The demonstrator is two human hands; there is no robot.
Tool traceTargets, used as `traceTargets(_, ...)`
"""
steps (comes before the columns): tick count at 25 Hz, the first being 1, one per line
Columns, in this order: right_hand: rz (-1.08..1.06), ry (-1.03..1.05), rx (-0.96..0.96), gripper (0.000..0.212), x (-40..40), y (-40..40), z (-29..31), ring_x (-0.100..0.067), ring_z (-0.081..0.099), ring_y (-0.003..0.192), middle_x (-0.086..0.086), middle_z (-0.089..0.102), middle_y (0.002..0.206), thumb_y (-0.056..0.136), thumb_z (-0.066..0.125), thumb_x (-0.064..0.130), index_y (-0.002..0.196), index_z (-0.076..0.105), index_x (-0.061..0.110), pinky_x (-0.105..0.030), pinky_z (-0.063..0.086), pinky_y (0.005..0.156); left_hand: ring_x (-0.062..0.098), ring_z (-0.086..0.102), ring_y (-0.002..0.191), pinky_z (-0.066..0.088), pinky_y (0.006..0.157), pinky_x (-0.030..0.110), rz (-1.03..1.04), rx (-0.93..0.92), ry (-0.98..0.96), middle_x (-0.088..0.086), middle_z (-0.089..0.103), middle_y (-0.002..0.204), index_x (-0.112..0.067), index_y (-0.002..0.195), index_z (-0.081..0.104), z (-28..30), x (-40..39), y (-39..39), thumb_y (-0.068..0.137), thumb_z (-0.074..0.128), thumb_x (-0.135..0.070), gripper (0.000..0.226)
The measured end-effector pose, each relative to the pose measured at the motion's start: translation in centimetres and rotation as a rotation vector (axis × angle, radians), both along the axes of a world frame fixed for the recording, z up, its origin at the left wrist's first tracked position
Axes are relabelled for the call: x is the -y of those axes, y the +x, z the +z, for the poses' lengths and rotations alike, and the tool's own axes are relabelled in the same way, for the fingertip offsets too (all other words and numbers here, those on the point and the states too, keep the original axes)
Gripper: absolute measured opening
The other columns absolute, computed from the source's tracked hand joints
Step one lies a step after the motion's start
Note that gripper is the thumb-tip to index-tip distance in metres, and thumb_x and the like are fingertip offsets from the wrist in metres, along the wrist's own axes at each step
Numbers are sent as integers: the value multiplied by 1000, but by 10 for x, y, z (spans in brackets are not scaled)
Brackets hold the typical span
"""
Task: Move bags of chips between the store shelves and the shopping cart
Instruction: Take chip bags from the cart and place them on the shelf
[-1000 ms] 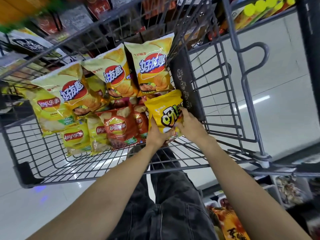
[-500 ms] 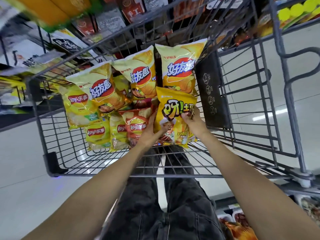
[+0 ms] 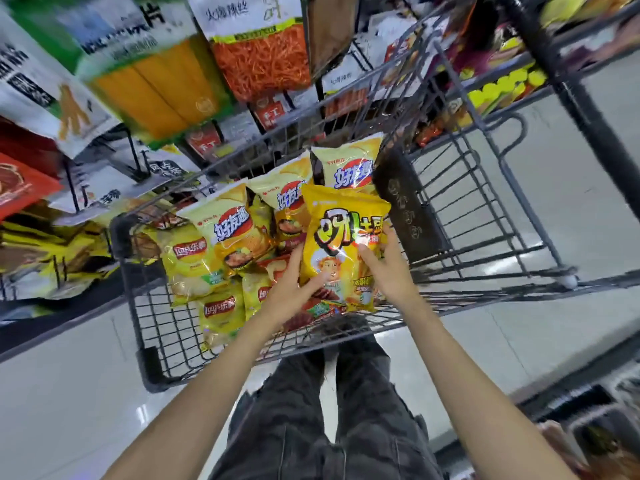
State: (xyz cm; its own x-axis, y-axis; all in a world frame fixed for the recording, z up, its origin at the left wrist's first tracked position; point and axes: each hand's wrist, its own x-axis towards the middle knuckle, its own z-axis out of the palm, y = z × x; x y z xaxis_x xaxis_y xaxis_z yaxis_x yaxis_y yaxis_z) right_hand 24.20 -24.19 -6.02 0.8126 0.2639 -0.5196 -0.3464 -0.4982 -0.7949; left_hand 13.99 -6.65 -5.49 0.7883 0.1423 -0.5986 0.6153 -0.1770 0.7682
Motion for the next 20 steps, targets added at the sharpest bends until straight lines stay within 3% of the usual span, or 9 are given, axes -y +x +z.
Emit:
traceTargets(2, -57, 27, 78, 66, 8, -19, 25, -16, 51, 128, 3, 52, 140, 99, 55, 37, 153, 21, 20, -40, 41, 108, -29, 34, 119, 32, 106, 24, -52, 54, 0, -50, 32, 131, -53, 147, 17, 19, -2, -5, 90, 61, -57, 72)
traceTargets(4, -124, 37, 155, 57, 19, -38, 50, -10, 56, 116, 10, 57, 127, 100, 54, 32, 149, 26, 23, -31, 45, 97, -24, 36, 122, 34, 104, 20, -144, 114, 22, -50, 31, 134, -52, 149, 14, 34, 1, -9, 90, 61, -55, 76)
traceTargets(6, -207, 37, 231, 52, 32, -54, 70, -1, 57, 101, 20, 57, 113, 101, 52, 29, 147, 29, 25, -24, 44, 85, -30, 34, 117, 37, 106, 23, -238, 174, 71, -54, 28, 130, -52, 149, 14, 50, 10, -8, 89, 62, -55, 76)
traceTargets(9, -328, 65, 324, 45, 46, -61, 91, -10, 56, 113, 14, 56, 122, 103, 49, 27, 145, 33, 23, -28, 42, 93, -12, 40, 128, 37, 111, 37, -332, 269, 190, -38, 31, 145, -59, 144, 12, 79, 27, 7, 83, 57, -71, 76)
traceTargets(11, -396, 88, 361, 47, 57, -62, 110, -6, 50, 118, 17, 51, 127, 103, 48, 32, 146, 32, 25, -27, 39, 99, -5, 36, 126, 36, 103, 28, -386, 319, 231, -40, 25, 140, -58, 146, 6, 105, 39, 21, 84, 55, -69, 79)
traceTargets(13, -454, 98, 401, 41, 71, -58, 132, 3, 54, 104, 28, 55, 114, 102, 49, 38, 140, 35, 38, -17, 41, 88, -7, 35, 121, 33, 95, 19, -414, 358, 262, -40, 19, 132, -47, 152, 5, 130, 52, 33, 91, 55, -58, 80)
traceTargets(16, -524, 138, 472, 37, 106, -50, 161, 11, 57, 97, 29, 58, 110, 100, 53, 39, 130, 34, 51, -11, 44, 84, -24, 35, 119, 28, 96, 5, -428, 424, 231, -46, 11, 129, -49, 149, 7, 161, 83, 49, 93, 54, -54, 73)
traceTargets(18, -549, 152, 517, 38, 134, -43, 172, 9, 56, 104, 23, 57, 119, 100, 53, 38, 135, 38, 44, -16, 47, 85, -28, 26, 126, 26, 107, 13, -434, 462, 170, -47, 13, 134, -47, 150, 12, 173, 110, 61, 92, 54, -56, 73)
traceTargets(20, -584, 157, 567, 42, 178, -40, 182, 4, 58, 106, 17, 58, 125, 101, 52, 36, 140, 40, 33, -16, 48, 84, -10, 23, 139, 25, 116, 29, -473, 488, 149, -38, 15, 144, -41, 154, 13, 181, 151, 74, 89, 53, -61, 79)
